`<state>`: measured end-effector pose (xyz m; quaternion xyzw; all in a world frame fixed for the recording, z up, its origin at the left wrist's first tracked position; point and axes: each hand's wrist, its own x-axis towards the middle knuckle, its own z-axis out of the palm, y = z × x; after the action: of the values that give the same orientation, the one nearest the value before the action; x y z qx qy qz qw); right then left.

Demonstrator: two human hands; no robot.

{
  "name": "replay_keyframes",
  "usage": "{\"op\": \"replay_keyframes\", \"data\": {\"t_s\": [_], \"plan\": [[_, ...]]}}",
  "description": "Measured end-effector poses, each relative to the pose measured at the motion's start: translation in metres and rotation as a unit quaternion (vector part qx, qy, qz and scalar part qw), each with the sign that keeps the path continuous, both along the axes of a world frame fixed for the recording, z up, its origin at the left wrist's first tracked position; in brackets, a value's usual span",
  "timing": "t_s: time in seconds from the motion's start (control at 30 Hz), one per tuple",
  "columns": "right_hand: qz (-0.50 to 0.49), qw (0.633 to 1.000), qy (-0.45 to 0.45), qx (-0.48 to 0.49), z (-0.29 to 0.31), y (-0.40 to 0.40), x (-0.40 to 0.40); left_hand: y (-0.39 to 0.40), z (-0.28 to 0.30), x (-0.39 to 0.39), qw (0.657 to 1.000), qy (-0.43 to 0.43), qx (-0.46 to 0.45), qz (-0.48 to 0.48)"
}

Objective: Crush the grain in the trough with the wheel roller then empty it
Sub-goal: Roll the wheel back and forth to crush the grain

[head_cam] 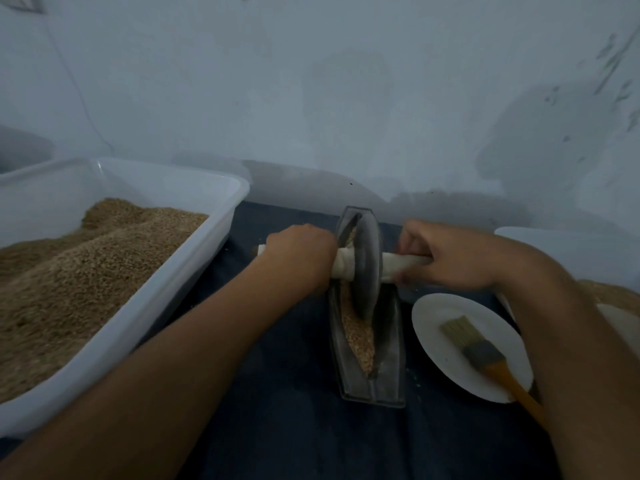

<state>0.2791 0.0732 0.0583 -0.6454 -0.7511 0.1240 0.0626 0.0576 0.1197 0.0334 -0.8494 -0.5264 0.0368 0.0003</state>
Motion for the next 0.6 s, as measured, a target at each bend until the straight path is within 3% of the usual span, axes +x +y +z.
{"op": "replay_keyframes", "data": {"t_s": [0.13,0.3,0.47,0.6], "plan": [[0.014,0.997,-0.076,-0.023,0.018,-0.019,-0.018,-0.017,0.015,0.002,0.994,0.093,-0.051,-0.023],[0.025,0.988,-0.145,-0.044,0.030,-0.035,-0.034,-0.027,0.021,0.006,0.988,0.140,-0.056,-0.032],[0.017,0.989,-0.142,-0.047,0.029,-0.033,-0.033,-0.022,0.018,0.005,0.993,0.107,-0.049,-0.030],[0.015,0.994,-0.105,-0.036,0.020,-0.023,-0.025,-0.007,0.005,0.002,0.999,0.024,-0.028,-0.018]]}}
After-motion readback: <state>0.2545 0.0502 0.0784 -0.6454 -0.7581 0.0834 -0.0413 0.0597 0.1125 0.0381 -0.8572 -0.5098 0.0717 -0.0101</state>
